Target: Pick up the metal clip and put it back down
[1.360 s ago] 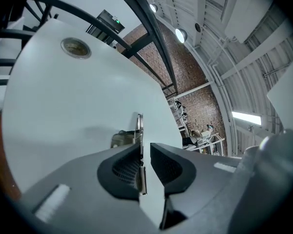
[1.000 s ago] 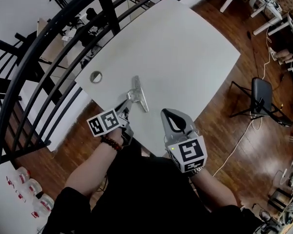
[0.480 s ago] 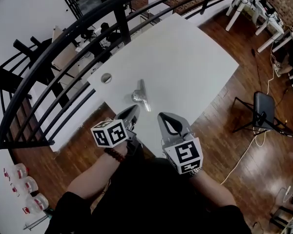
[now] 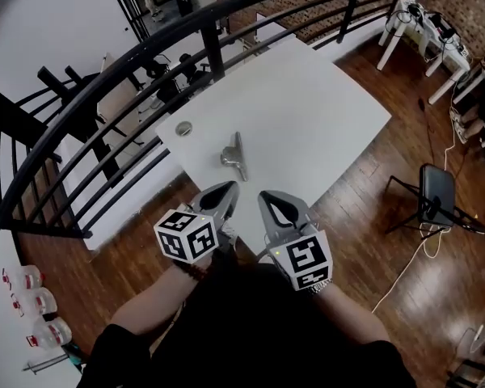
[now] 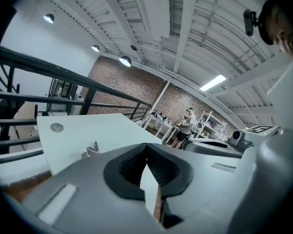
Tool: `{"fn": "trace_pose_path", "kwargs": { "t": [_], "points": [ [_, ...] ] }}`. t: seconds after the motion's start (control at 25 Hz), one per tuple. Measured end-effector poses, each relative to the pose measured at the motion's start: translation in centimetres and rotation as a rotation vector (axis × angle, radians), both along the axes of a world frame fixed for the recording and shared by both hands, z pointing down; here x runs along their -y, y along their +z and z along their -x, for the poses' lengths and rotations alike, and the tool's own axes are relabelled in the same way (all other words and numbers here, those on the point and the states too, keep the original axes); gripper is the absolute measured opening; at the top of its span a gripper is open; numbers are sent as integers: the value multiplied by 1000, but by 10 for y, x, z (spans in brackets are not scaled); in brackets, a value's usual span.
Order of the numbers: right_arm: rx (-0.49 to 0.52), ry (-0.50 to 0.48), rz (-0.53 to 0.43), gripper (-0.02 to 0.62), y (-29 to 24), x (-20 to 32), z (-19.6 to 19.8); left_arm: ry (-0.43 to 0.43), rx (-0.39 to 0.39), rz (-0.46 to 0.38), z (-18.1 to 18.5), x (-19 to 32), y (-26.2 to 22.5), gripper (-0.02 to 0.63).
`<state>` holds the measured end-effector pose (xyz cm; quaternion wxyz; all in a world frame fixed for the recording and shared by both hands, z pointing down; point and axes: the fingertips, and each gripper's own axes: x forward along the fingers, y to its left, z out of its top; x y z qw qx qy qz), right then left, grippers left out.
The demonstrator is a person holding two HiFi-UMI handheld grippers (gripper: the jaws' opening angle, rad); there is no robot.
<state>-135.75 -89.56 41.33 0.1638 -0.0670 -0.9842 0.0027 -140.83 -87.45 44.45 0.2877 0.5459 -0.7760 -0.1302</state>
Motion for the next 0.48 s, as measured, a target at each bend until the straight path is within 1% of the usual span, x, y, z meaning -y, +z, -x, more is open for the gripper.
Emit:
{"fn": "trace_pose_path", "kwargs": {
  "t": [0.24,0.48],
  "points": [
    [17,-20,-6,-8,-4,-11,-21,9,66,-7,-29,-9,-14,17],
    [29,-47,3,-8,-4,-24,-29,-7,106,0,-40,-20,-20,17]
  ]
}}
